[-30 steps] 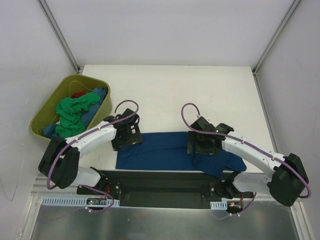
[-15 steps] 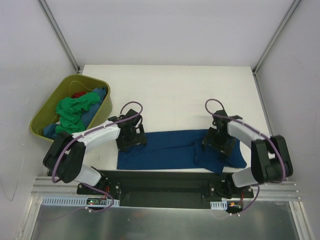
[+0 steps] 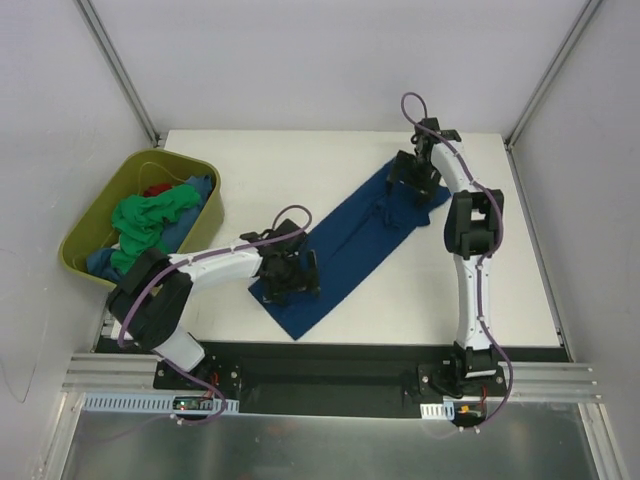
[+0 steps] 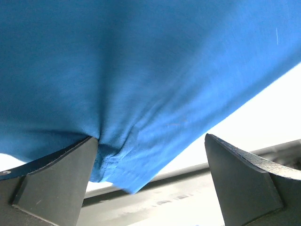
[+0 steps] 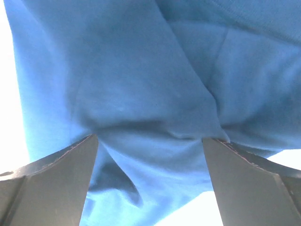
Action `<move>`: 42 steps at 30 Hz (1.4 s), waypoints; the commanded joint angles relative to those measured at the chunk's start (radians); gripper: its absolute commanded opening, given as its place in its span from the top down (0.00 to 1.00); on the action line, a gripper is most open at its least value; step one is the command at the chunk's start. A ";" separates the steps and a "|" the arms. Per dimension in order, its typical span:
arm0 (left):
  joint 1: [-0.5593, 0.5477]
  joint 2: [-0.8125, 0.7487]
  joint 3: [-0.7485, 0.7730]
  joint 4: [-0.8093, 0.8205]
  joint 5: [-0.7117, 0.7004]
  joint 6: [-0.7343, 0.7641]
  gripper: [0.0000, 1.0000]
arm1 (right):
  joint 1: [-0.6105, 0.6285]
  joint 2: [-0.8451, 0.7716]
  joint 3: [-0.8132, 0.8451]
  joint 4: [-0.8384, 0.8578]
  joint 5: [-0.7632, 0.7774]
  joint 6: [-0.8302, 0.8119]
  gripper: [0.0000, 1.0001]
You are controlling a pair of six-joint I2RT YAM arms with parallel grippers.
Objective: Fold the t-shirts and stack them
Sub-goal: Rotate the tshirt 90 degrees
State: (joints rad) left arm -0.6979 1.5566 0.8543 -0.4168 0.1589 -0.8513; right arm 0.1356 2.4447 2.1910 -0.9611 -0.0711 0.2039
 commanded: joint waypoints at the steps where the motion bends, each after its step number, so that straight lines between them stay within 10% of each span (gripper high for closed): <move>1: -0.129 0.195 0.029 0.150 0.141 -0.086 0.01 | 0.021 0.218 0.274 0.063 -0.242 -0.062 0.03; 13: -0.359 0.496 0.471 0.170 0.192 -0.095 0.01 | 0.180 0.339 0.304 0.686 -0.436 0.250 0.03; 26: -0.405 0.361 0.267 0.170 0.119 -0.178 0.01 | 0.191 0.244 0.296 0.642 -0.104 0.192 0.03; 42: -0.471 0.169 0.110 0.168 0.002 -0.226 0.01 | 0.160 0.220 0.325 0.480 -0.045 0.190 0.03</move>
State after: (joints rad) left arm -1.1358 1.7290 0.9745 -0.1047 0.1879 -1.1103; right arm 0.3210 2.7090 2.5011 -0.3740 -0.2138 0.4332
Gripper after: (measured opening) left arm 0.993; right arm 0.968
